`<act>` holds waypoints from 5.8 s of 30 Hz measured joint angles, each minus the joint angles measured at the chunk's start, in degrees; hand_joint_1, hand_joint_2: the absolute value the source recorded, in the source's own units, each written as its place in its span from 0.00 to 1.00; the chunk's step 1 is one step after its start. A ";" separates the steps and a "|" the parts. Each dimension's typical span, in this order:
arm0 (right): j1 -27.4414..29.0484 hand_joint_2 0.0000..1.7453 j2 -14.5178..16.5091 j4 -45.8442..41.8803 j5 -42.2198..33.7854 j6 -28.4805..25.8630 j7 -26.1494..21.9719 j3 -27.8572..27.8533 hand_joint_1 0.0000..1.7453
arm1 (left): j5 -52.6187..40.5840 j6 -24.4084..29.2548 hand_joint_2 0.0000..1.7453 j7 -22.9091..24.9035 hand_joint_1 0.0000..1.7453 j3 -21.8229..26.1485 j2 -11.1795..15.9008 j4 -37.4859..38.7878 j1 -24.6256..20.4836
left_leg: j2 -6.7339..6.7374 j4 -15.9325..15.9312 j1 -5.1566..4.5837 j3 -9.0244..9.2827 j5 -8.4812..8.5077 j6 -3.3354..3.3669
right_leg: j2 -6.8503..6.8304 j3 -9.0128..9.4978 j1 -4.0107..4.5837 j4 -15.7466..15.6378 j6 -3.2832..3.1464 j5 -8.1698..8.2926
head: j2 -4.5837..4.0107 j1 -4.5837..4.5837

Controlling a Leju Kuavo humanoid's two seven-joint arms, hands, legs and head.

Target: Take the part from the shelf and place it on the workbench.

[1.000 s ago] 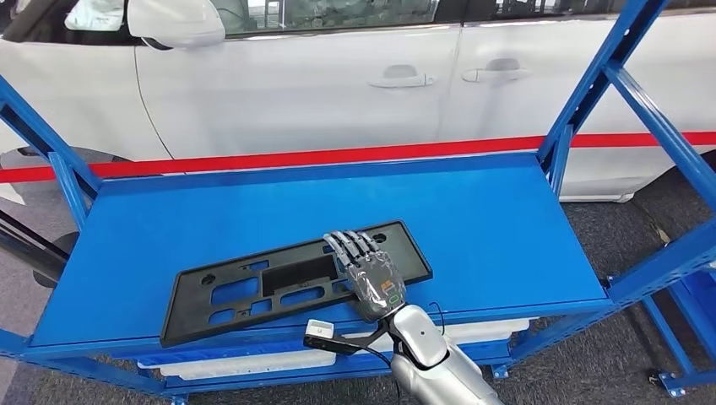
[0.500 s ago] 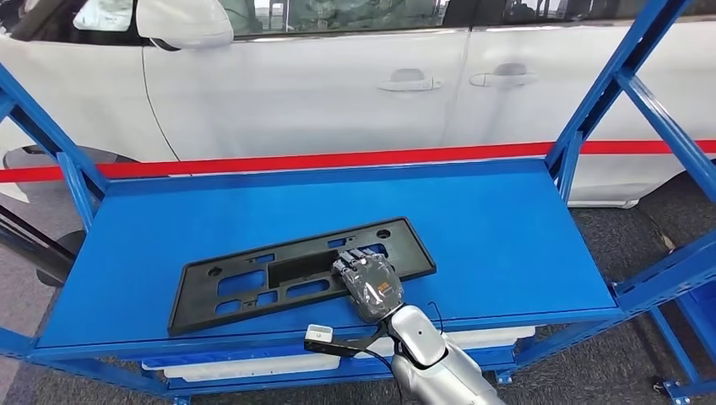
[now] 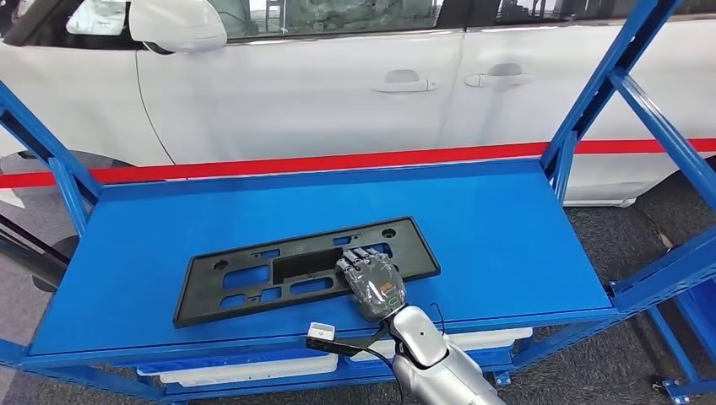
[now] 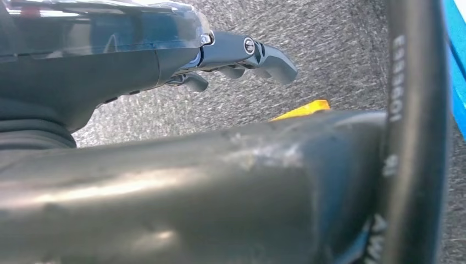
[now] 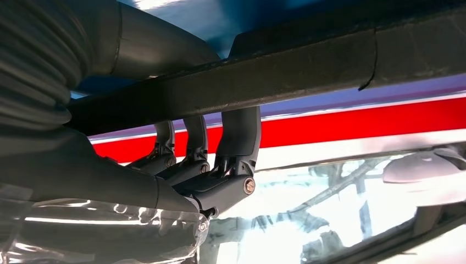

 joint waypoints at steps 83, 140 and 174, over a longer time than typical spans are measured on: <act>33.37 1.00 -5.60 -47.41 -66.31 20.94 -29.97 -7.68 1.00 | 0.16 -0.15 1.00 0.23 0.00 3.02 -2.30 0.00 0.31 | 0.69 8.07 -0.58 -4.48 -6.00 -0.14 | -0.63 1.58 -0.30 -0.65 -1.49 -0.85 | 0.00 -0.01; 40.23 1.00 -6.14 -48.78 -66.15 24.02 -33.06 -10.57 1.00 | 1.91 1.91 1.00 -1.81 0.00 4.39 1.27 -0.02 -0.12 | 0.94 -0.71 -1.29 -1.70 3.12 1.57 | -0.52 5.95 0.20 -1.60 -0.07 -3.47 | 0.00 0.00; 43.20 1.00 -5.66 -47.96 -70.53 26.61 -33.50 -12.72 1.00 | 1.98 1.14 1.00 -0.98 0.00 4.88 0.90 -0.02 0.19 | 3.14 3.89 -0.69 3.03 -7.44 0.37 | -1.47 0.67 -0.28 -0.57 -0.88 0.02 | 0.00 -0.02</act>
